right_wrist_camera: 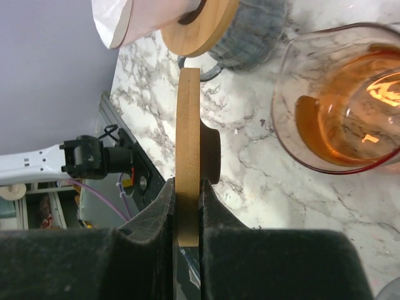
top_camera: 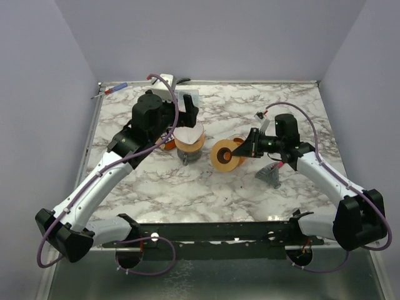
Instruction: Place the coffee filter in the dripper
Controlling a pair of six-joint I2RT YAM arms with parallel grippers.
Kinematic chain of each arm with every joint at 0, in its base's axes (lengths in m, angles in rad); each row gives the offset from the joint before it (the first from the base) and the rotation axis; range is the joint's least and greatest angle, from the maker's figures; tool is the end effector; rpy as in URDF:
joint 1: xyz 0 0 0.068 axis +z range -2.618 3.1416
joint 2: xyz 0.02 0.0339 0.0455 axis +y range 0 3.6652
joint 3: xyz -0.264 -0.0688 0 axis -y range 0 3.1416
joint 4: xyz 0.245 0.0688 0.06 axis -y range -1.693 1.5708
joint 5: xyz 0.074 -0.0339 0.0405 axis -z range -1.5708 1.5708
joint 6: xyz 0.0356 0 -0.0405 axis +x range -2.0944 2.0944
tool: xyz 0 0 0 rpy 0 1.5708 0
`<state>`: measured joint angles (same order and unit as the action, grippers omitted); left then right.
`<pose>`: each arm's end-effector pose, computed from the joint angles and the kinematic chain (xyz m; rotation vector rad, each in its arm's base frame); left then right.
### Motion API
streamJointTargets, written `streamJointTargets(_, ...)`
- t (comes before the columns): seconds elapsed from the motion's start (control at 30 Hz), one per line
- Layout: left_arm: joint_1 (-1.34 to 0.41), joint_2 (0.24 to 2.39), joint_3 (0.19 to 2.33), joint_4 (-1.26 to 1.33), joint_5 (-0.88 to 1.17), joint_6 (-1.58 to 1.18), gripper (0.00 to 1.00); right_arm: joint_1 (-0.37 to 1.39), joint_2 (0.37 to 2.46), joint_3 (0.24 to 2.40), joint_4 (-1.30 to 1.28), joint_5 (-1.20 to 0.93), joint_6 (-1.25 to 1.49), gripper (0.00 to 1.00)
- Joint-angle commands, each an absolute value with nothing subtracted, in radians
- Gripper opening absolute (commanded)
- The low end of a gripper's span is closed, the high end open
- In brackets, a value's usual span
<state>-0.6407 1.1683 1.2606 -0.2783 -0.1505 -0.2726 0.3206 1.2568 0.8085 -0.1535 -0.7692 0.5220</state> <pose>0.2135 -0.1525 0.4185 0.2165 1.7719 -0.5310 0.2459 0.1077 0.2561 -0.2478 2.2603 1.3001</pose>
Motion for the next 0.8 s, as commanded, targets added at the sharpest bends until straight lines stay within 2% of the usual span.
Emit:
streamJointTargets(0.0, -0.535, 1.171, 1.286, -0.376, -0.187, -0.214, 0.99, 0.262, 1.256, 0.852, -0.183, -0.836, 0.493, 0.00)
streamJointTargets(0.4, -0.188, 1.176, 1.121, -0.372, -0.109, -0.264, 0.99, 0.059, 1.259, 0.885, -0.165, -0.983, 0.529, 0.00)
streamJointTargets(0.77, -0.107, 1.146, 0.963, -0.321, -0.160, -0.323, 0.99, 0.022, 1.337, 0.926, -0.091, -1.016, 0.585, 0.00)
